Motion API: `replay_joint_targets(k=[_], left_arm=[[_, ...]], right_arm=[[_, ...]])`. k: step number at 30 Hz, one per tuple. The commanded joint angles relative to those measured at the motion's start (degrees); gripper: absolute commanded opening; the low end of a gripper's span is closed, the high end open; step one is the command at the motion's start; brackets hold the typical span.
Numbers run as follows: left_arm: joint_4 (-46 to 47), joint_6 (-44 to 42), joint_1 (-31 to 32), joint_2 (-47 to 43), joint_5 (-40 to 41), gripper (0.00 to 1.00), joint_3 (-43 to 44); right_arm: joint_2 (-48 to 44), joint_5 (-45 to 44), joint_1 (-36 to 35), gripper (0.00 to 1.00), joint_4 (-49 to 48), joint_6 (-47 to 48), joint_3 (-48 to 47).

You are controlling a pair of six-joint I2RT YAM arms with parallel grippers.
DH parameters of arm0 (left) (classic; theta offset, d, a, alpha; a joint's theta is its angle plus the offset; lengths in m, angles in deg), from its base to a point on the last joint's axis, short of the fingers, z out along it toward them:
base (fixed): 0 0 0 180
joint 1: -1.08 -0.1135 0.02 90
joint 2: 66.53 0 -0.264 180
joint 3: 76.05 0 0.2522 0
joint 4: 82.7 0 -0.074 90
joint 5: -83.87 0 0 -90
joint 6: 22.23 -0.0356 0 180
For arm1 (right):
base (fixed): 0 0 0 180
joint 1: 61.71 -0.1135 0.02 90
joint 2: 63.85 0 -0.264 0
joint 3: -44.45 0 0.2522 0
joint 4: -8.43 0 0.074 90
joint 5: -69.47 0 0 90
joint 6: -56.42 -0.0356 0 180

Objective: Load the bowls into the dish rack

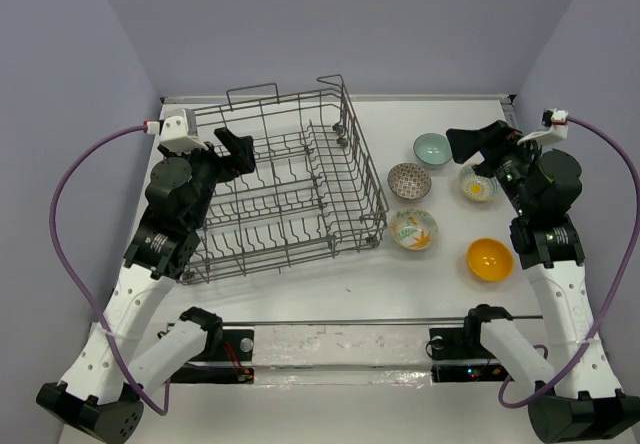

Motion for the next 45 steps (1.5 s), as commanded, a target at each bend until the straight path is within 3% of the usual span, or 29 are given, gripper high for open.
replay_joint_targets(k=[1, 8, 11, 15, 22, 28, 31, 36, 45], left_arm=[[3.3, -0.3, -0.2, -1.3, -0.4, 0.99, -0.4], [3.3, -0.6, -0.4, -0.9, -1.0, 0.99, -0.3], [3.3, -0.6, -0.8, -0.8, -1.1, 0.99, -0.3], [3.1, -0.3, -1.3, -0.5, -1.6, 0.99, -0.1], [3.1, 0.0, -2.3, 0.5, -3.5, 0.99, 0.1], [3.0, 0.1, -2.3, 0.9, -3.9, 0.99, 0.1], [2.9, 0.1, -2.3, 1.0, -4.4, 0.99, 0.1], [3.0, 0.0, -2.3, 1.2, -4.6, 0.99, 0.2], [3.0, -0.1, -1.7, 0.9, -4.7, 0.99, 0.2]], right_arm=[[-0.8, -2.0, 0.5, 1.0, -0.5, 0.7, -1.7], [6.3, -4.0, 0.5, 1.0, 3.9, 1.1, -5.1], [9.8, -9.9, 0.5, 1.0, 6.4, 1.4, -6.2], [14.9, -24.0, 0.5, 0.99, 9.9, 2.3, -7.8], [20.5, -37.5, 0.5, 0.87, 13.2, 2.1, -7.3], [22.5, -42.8, 1.1, 0.79, 15.3, 0.2, -4.1], [23.0, -43.8, 2.9, 0.75, 15.7, -0.9, -2.1], [24.8, -38.3, 12.3, 0.71, 15.7, -3.4, 1.6], [31.6, -30.3, 17.4, 0.7, 11.8, -7.0, 2.3]])
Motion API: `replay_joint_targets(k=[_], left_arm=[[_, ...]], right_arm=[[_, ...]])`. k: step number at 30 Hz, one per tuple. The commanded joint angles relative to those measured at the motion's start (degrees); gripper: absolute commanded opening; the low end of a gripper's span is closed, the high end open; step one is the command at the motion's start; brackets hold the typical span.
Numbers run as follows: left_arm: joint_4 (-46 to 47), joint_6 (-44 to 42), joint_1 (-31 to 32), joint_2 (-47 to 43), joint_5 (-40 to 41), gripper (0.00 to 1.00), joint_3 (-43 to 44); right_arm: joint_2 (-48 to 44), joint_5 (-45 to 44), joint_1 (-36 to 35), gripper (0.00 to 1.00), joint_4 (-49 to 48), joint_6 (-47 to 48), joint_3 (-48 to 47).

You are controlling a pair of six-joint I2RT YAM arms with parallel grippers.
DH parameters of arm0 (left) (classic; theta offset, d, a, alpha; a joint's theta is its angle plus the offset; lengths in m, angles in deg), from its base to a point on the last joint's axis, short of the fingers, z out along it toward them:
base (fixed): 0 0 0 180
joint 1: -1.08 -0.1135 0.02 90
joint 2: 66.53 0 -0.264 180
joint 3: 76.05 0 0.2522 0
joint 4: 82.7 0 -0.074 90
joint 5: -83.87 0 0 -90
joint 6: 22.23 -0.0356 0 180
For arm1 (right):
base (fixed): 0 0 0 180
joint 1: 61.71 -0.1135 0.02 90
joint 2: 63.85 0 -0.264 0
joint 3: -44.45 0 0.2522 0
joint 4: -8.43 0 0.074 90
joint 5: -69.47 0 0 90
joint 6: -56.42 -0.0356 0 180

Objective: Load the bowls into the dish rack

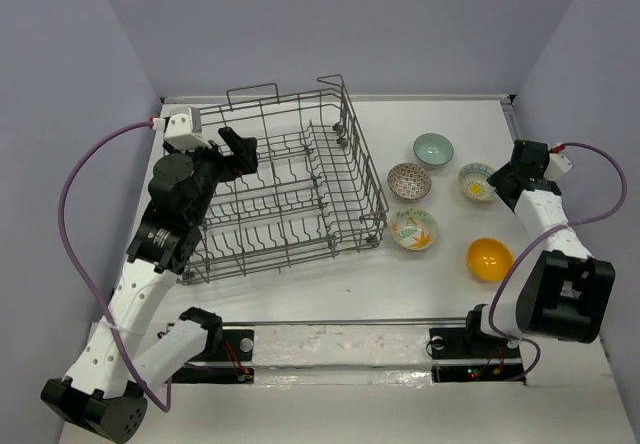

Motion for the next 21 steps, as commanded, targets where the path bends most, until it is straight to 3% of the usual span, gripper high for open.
replay_joint_targets(k=[1, 15, 21], left_arm=[[2.9, 0.0, 0.2, -0.7, -0.3, 0.99, 0.6], [2.7, -0.6, 0.2, -1.3, 0.9, 0.99, 0.6], [2.5, -0.8, 0.2, -1.6, 1.6, 0.99, 0.5]], right_arm=[[1.9, 5.5, 3.1, 0.7, -4.0, -3.1, -0.3], [10.3, 12.3, 5.4, 0.61, -10.2, -5.8, -1.2], [12.8, 13.8, 5.4, 0.49, -12.2, -6.7, -0.8]])
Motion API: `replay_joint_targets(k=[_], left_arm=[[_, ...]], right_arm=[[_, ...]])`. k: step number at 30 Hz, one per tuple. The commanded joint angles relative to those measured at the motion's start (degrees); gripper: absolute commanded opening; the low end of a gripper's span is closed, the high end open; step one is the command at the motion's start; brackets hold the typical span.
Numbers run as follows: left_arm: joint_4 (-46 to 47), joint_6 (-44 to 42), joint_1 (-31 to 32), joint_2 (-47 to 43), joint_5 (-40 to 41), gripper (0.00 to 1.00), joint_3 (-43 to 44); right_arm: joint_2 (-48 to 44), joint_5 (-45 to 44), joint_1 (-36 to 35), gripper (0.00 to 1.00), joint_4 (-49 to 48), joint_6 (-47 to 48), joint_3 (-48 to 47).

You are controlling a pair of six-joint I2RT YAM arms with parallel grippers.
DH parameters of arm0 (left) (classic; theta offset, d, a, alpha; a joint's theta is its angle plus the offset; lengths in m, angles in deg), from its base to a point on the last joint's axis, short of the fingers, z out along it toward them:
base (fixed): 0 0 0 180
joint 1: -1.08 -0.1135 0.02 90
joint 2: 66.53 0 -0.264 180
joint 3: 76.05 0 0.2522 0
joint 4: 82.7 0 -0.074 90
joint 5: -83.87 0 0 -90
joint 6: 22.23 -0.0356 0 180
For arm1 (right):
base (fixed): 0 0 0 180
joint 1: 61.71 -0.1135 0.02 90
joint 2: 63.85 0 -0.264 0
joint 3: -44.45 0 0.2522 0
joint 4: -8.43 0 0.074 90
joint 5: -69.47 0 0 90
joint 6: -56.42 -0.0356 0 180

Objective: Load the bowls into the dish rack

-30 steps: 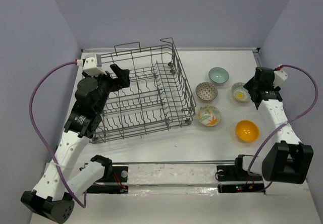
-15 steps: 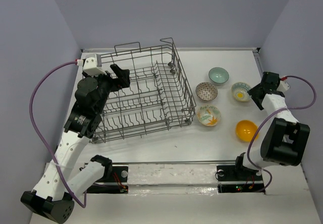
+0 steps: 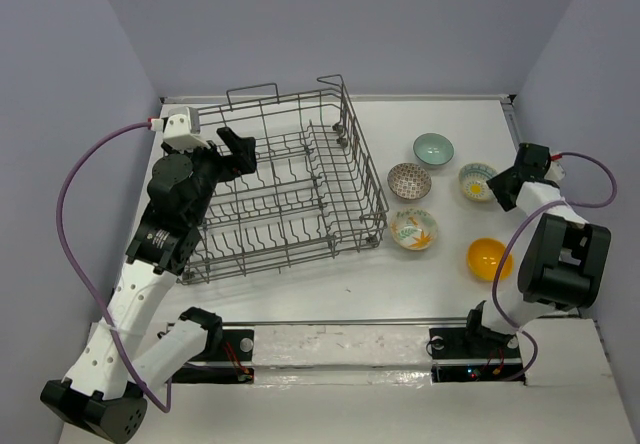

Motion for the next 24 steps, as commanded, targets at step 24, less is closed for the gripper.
replay_joint_targets(k=[24], left_arm=[[2.6, -0.7, -0.1, -1.0, 1.2, 0.99, 0.2]], right_arm=[[4.2, 3.4, 0.2, 0.39, -7.3, -2.1, 1.7]])
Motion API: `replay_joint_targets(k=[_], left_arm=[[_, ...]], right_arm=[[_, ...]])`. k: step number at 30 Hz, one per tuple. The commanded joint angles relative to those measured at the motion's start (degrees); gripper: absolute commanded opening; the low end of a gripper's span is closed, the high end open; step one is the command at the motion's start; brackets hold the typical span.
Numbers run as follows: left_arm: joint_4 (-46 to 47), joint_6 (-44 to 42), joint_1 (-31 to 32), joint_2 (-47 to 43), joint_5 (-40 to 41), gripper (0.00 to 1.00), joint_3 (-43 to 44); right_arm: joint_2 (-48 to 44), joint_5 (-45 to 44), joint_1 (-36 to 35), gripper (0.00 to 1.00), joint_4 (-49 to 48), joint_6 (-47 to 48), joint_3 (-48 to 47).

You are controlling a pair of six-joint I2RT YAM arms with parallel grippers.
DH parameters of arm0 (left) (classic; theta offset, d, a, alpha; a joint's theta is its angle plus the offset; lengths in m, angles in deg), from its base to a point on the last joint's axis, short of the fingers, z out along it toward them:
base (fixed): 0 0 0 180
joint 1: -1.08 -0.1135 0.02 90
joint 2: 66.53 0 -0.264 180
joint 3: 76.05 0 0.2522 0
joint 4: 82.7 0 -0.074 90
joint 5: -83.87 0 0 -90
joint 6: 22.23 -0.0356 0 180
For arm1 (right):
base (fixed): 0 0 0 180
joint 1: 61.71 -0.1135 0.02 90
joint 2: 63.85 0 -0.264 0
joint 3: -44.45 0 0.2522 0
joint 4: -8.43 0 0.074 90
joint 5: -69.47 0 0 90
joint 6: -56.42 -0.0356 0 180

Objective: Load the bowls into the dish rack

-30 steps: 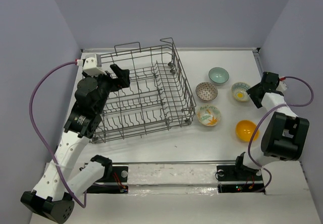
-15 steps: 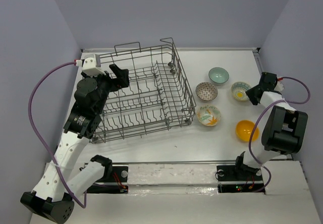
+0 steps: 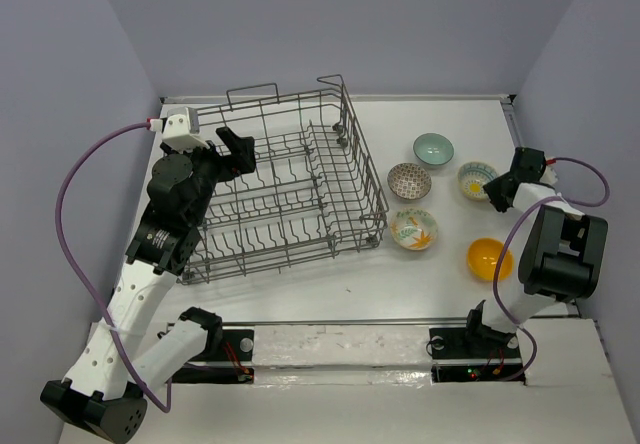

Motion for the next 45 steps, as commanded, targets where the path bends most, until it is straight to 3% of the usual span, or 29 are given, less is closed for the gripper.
replay_joint_targets(k=[1, 6, 12, 19, 28, 39, 45], left_arm=[[2.5, -0.6, 0.0, -0.9, 0.5, 0.99, 0.2], [2.6, -0.6, -0.1, -0.9, 0.5, 0.99, 0.2], [2.5, -0.6, -0.1, -0.6, 0.6, 0.99, 0.2], [2.7, -0.1, -0.1, 0.3, -0.3, 0.99, 0.2], [2.8, 0.9, -0.1, 2.1, -3.9, 0.99, 1.7], [2.1, 3.3, 0.1, 6.2, -12.3, 0.99, 7.7], [1.3, 5.0, 0.7, 11.0, -16.7, 0.97, 12.5]], right_arm=[[0.5, 0.3, 0.2, 0.37, -3.2, -0.7, 0.2], [0.7, 0.6, 0.2, 0.28, -3.6, -0.6, 0.0], [0.9, 1.2, 0.2, 0.01, -3.8, -0.9, 0.0], [-4.9, 2.0, 0.2, 0.01, -3.7, -0.1, 0.7], [-19.0, 5.7, 0.2, 0.01, -0.2, 1.8, -2.4], [-31.0, 24.5, 0.2, 0.01, 2.3, 4.6, -6.9], [-31.0, 25.9, -10.4, 0.01, 5.1, 6.8, -15.2]])
